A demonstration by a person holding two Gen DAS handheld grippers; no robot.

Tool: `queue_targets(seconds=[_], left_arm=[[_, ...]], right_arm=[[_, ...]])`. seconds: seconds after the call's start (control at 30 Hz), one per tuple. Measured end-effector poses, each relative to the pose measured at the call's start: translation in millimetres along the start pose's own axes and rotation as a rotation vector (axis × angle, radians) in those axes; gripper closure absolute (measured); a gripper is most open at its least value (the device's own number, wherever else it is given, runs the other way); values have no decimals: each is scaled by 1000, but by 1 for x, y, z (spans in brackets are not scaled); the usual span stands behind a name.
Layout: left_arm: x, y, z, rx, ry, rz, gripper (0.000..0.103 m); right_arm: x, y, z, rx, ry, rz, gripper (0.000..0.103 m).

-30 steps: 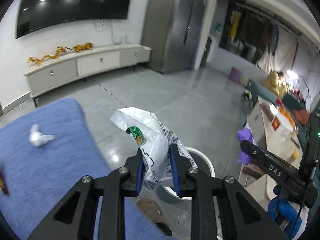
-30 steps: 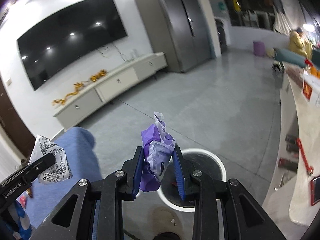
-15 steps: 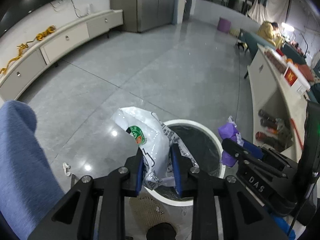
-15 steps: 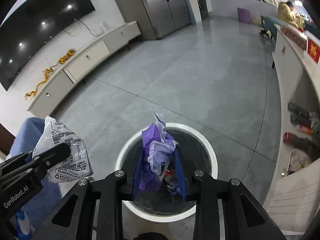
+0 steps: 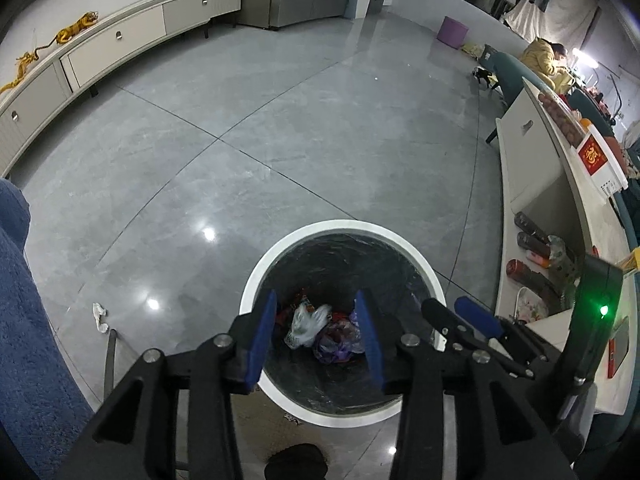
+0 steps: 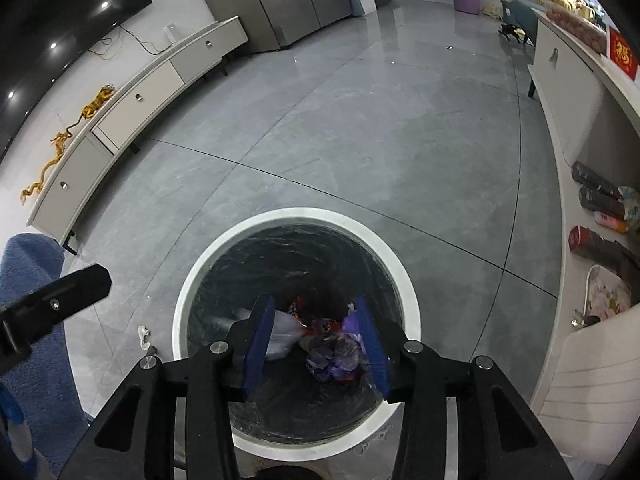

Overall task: Collect trash
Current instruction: 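Open both tools to drop the bags into the bin, then move both tools back over the rug toward the remaining wrappers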

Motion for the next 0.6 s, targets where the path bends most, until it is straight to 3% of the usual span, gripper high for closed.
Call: queue_targets(seconds=[0.27,0.43,0.5,0.6], left_arm=[[0,35,-3,-7,44,73,63],[-6,83,-4,58,56,178,62],[-11,103,-5,91,65,221,43],[-22,136,-9,129,92,286,41]], right_arm=[[2,27,-4,-17,4,44,62],[-1,60,-14,-27,39,91,57],[-2,78,-18,-26,50,115,57],[-3,102,-23,-26,65,154,55]])
Point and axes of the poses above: each gripper's, at about its wrist camera, not at the fingertips, and y roughly against the way its jaws point, z to its right, x to its top, the point moved 2 cm from there along -y, roughly the way its jaws point, and after that the axes turned 8 degrees about -y, right-handed, at the moved point
